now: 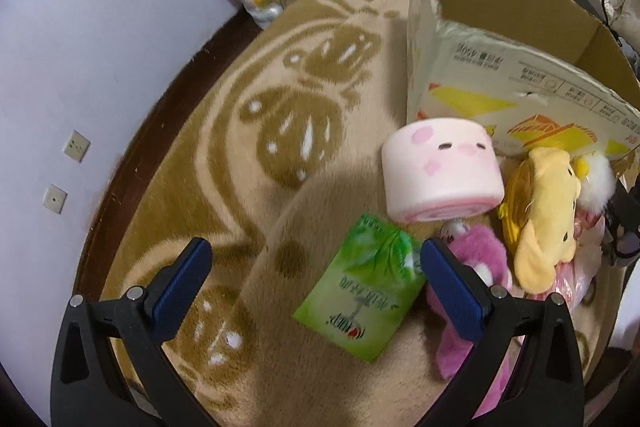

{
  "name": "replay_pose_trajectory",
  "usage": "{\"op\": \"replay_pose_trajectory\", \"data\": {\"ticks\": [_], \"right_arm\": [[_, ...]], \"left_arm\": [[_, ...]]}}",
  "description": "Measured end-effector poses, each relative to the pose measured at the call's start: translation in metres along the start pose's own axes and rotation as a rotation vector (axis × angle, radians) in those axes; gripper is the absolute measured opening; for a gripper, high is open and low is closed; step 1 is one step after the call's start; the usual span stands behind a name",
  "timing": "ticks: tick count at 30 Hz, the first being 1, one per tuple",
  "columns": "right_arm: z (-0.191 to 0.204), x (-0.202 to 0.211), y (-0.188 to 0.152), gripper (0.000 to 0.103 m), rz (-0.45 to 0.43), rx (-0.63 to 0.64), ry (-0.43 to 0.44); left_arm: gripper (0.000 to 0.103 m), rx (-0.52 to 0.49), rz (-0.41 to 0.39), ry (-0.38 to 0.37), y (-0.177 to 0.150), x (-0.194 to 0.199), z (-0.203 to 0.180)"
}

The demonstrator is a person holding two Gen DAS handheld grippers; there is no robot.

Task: Organize soft objects
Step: 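Grasp the green tissue pack with the left tool while the right tool grasps the purple doll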

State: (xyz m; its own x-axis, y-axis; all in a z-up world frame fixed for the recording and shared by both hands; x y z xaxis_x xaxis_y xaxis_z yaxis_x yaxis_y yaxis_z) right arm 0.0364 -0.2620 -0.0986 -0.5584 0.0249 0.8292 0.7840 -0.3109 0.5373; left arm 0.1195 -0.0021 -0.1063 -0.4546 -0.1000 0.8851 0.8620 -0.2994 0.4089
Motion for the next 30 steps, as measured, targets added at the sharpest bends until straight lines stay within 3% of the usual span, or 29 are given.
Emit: {"op": "replay_pose_trajectory", "data": {"ticks": [7,14,24,30], "right_arm": [[-0.003,-0.008,-0.001,0.103,0.027,0.002,-0.004],[0.001,-0.012,-0.003,0.103,0.046,0.024,-0.021],[0.0,-0.014,-0.006,0.103,0.065,0.046,-0.057],[-0.006,-0.014,-0.006,0.103,0.076,0.033,-0.077]], "left_arm": [[0.103,-0.024,0.05,0.002,-0.005,-0.008,0.003],[0.103,-0.008,0.09,-0.084,-0.007,-0.014,0.003],[0.103,-0.048,0.107,-0.068,-0.012,-0.02,-0.012],[0.103,0.001,0.123,-0.095,-0.011,-0.029,-0.006]]}}
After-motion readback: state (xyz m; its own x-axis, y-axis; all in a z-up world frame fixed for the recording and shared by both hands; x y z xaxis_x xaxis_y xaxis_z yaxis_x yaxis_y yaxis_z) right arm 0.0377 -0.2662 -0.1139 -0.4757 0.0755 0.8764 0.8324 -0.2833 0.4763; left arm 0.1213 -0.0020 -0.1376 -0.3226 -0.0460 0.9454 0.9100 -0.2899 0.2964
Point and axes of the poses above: each gripper's, at about its wrist camera, not at the fingertips, and x roughly against the way its jaws point, z to its left, y to its top, the point moved 1 cm from there along -x, roughly the way its jaws point, and after that the axes turned 4 degrees about y, right-handed, at the moved point
